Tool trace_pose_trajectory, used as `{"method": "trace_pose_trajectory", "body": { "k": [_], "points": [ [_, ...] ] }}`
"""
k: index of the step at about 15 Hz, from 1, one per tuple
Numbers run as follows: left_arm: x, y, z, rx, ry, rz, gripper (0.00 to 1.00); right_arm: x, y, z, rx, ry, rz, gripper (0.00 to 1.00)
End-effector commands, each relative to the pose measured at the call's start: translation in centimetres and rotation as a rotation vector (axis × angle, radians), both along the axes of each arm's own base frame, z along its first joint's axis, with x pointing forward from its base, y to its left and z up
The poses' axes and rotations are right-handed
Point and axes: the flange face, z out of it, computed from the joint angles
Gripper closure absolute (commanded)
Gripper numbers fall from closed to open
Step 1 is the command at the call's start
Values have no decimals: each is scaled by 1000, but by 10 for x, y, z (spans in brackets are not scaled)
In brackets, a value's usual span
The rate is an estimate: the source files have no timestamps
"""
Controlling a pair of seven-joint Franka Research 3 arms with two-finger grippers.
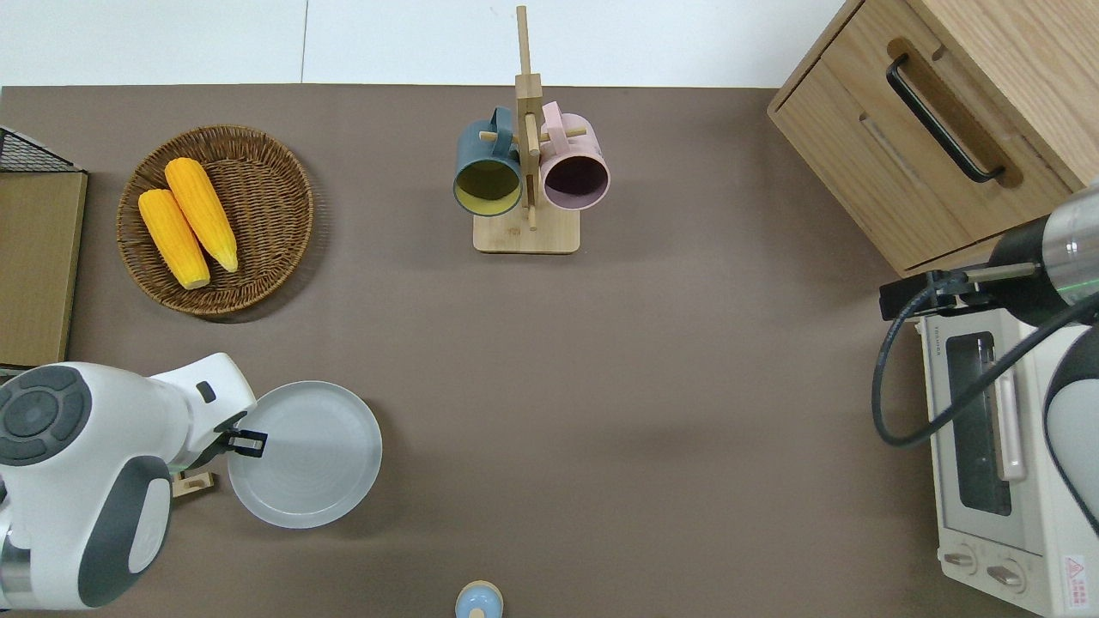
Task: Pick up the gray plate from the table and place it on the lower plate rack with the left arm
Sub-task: 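Carry the gray plate with the left gripper toward the wooden rack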
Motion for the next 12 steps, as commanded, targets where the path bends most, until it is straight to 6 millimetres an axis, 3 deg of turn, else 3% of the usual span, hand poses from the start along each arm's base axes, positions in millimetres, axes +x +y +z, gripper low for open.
{"method": "trace_pose_trajectory", "body": {
  "k": [1, 8, 12],
  "points": [
    [1, 5, 41, 23, 22, -2, 1000, 1, -2, 3, -1, 4, -15, 17],
    [3, 12, 96, 137, 50, -21, 1000, 1, -2, 3, -2, 5, -15, 17],
    [1, 19, 112, 247, 36, -37, 1000, 1, -2, 3, -2, 5, -15, 17]
  ]
}}
